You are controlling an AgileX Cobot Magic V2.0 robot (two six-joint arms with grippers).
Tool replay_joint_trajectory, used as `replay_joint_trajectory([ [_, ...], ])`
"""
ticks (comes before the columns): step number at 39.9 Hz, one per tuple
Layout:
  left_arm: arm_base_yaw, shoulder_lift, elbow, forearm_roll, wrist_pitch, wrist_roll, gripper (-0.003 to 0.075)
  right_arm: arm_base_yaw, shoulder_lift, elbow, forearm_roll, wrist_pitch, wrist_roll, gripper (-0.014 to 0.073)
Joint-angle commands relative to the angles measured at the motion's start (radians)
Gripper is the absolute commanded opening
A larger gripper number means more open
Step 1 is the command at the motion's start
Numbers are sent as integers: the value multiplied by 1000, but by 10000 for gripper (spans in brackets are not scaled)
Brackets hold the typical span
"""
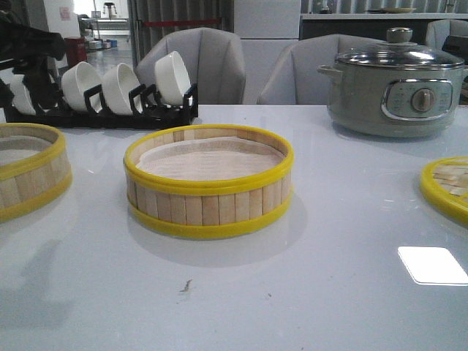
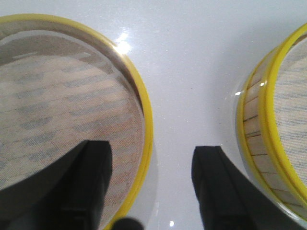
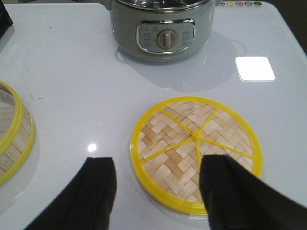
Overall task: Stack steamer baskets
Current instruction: 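Close the left gripper on the yellow rim of the far-left basket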
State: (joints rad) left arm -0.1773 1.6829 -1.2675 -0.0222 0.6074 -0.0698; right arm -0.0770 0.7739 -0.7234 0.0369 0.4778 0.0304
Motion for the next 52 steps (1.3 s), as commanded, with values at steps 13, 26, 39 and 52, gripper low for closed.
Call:
replay_joint_trajectory([
  [13,-6,18,-50,22,-94,2,442,-2,-1,-37,-6,-84,3,495],
  [26,-6,92,-118,22,-86,2,442,-2,-1,-37,-6,-84,3,495],
  [39,-6,149,-173,22,-70,2,442,-2,-1,-37,-6,-84,3,495],
  [52,-5,195,-186,40,-59,2,442,-2,-1,-37,-6,-84,3,495],
])
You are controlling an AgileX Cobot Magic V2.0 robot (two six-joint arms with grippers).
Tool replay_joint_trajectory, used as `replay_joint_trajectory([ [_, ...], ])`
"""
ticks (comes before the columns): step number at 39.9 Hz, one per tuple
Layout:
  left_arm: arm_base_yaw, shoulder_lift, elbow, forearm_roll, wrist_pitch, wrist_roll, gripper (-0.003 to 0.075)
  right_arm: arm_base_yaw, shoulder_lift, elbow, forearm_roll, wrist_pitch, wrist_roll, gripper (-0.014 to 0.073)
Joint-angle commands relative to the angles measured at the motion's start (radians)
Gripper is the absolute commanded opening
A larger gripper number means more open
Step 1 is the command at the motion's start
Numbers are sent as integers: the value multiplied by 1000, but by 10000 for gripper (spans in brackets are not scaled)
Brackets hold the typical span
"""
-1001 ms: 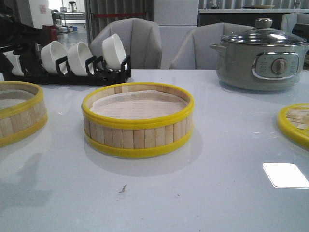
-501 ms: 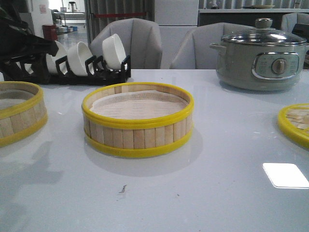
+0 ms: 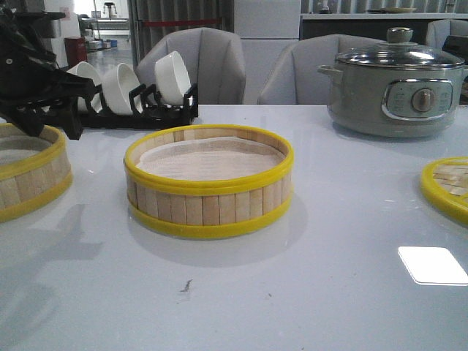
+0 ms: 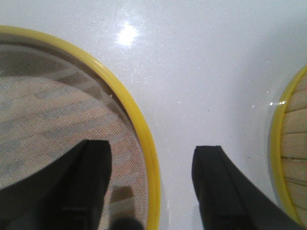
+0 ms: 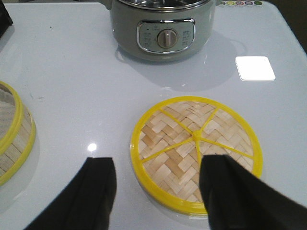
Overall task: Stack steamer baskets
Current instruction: 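Close the left gripper on the yellow rim of the far-left basket, then lift the basket with the left gripper and carry it over the centre basket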
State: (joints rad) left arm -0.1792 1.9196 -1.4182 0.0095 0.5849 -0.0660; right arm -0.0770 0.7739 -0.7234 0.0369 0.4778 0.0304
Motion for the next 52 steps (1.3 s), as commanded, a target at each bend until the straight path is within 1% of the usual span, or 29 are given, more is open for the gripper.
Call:
replay_joint_trajectory([
  [1,-3,-39,-35,13,-37,-2,442,-2,0,-37,-6,-84,3,495],
  [18,-3,-7,-35,16,-39,-2,442,-2,40,-37,-6,-91,3,495],
  [40,-3,31,-35,16,-29,-2,435,-2,41,-37,-6,-104,3,495],
  [45,-3,31,-35,16,-29,-2,353,-2,41,-37,-6,-104,3,495],
  [52,-3,31,-37,9,-29,-2,147,-2,41,-37,-6,-104,3,495],
])
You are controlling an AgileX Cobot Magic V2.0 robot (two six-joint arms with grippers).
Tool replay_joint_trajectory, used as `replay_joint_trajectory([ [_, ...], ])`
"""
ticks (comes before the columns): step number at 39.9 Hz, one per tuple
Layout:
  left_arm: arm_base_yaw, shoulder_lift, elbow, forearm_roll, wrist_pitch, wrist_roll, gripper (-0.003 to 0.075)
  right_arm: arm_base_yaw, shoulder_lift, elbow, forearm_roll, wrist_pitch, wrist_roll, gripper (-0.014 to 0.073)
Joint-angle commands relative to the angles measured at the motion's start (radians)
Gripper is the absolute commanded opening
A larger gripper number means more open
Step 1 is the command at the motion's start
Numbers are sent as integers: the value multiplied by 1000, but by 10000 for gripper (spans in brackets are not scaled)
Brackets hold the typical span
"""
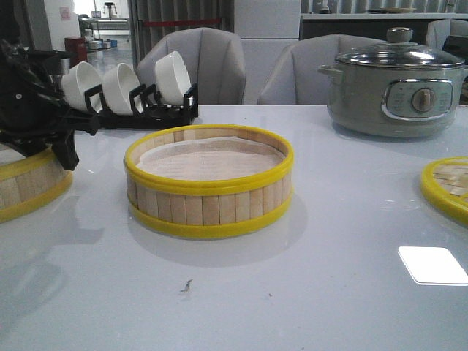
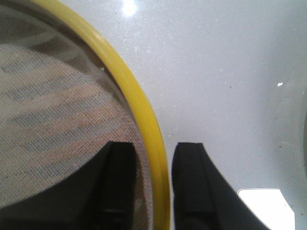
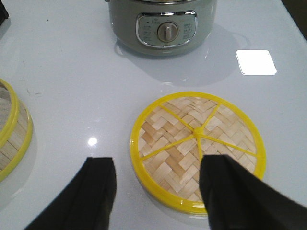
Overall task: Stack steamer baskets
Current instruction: 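Lift the basket with the left gripper and carry it over the centre basket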
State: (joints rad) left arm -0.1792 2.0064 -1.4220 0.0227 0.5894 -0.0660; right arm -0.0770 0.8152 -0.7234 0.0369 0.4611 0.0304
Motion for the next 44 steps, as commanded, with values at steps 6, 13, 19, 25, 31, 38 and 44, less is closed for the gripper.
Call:
replay_joint_trajectory([
  [6,-3,-56,-46,-5,-24,-2,88,-2,0,-37,-6,-87,3,495],
  [13,-3,-56,-107,-5,50,-2,88,-2,0,-37,-6,-87,3,495],
  [19,-4,-56,-196,-5,132,-2,88,-2,0,-37,-6,-87,3,495],
  [25,-15,-56,-283,-5,211,-2,88,-2,0,-37,-6,-87,3,495],
  [31,-57,-56,-370,-5,270,-2,88,-2,0,-37,-6,-87,3,495],
  [38,-148,-56,-437,-5,301,-2,88,-2,0,-37,-6,-87,3,495],
  [44,-245,-56,-465,-5,308,-2,88,-2,0,-37,-6,-87,3,495],
])
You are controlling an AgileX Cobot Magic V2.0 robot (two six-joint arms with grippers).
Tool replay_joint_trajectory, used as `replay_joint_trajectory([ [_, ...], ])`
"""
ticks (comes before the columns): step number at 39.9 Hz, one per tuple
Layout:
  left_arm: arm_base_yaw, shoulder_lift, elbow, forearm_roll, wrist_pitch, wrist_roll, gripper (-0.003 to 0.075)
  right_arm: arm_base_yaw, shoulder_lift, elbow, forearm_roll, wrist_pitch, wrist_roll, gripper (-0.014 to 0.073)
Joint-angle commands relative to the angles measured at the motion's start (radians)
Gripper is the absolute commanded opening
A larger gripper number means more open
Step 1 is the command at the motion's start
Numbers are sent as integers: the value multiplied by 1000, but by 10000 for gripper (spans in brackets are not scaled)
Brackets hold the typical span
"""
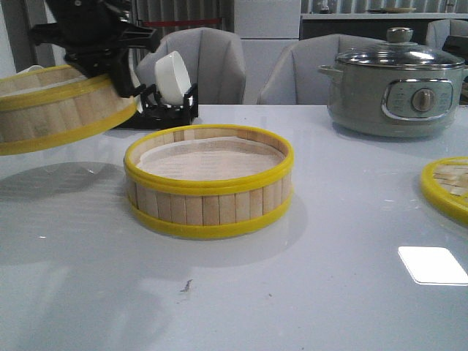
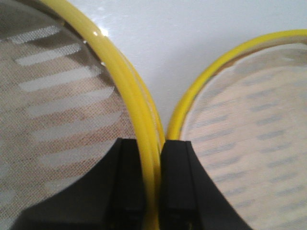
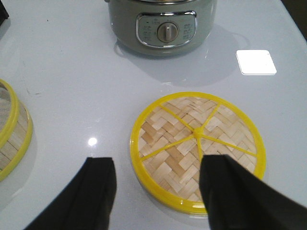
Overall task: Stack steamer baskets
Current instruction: 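Lift the basket with the left gripper and carry it over the centre basket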
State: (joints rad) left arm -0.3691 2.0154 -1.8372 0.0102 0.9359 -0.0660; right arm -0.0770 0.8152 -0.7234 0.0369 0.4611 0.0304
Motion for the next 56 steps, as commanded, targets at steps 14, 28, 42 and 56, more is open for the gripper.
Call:
replay_joint_trajectory([
  [14,-263,-65,-52,8,-61,-2,87,-2,0,-37,-6,-87,3,495],
  [28,-365,-65,-52,8,-85,-2,88,-2,0,-37,-6,-87,3,495],
  [42,-413,-62,-52,11,-114,-2,88,-2,0,-37,-6,-87,3,495],
  [56,-413,-46,-52,33,-111,-2,88,-2,0,-37,-6,-86,3,495],
])
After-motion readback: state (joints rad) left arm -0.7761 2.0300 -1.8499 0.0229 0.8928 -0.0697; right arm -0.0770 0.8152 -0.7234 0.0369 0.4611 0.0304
